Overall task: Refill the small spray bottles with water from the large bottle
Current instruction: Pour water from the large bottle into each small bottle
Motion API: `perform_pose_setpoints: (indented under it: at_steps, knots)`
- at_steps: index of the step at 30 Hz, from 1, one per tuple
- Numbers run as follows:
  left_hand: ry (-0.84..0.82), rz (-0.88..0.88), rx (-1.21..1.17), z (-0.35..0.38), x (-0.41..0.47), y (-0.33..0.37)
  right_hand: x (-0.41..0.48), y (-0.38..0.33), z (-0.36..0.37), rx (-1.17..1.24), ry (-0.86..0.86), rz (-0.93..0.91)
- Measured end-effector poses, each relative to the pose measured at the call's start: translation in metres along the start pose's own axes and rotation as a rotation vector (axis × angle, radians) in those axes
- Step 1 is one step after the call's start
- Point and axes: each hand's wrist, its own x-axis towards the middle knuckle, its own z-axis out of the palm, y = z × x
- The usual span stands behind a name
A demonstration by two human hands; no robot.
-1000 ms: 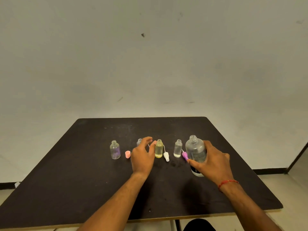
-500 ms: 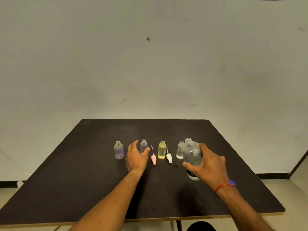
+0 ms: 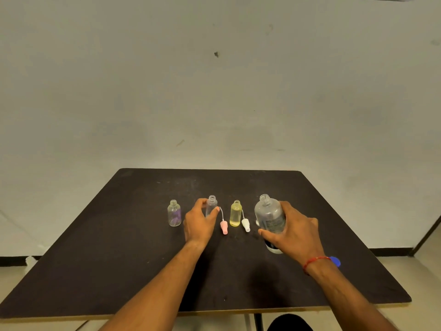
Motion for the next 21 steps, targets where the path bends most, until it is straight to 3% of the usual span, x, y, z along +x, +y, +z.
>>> perform_pose_setpoints:
  at_steps: [7, 21]
  knots:
    - [-0.042, 0.16, -0.048, -0.024, -0.017, 0.016, 0.009, -0.023, -0.003, -0.096, -0.022, -0.075]
    - [-0.106, 0.273, -0.053, -0.056, -0.042, 0.031, 0.023, -0.053, -0.007, -0.343, -0.082, -0.21]
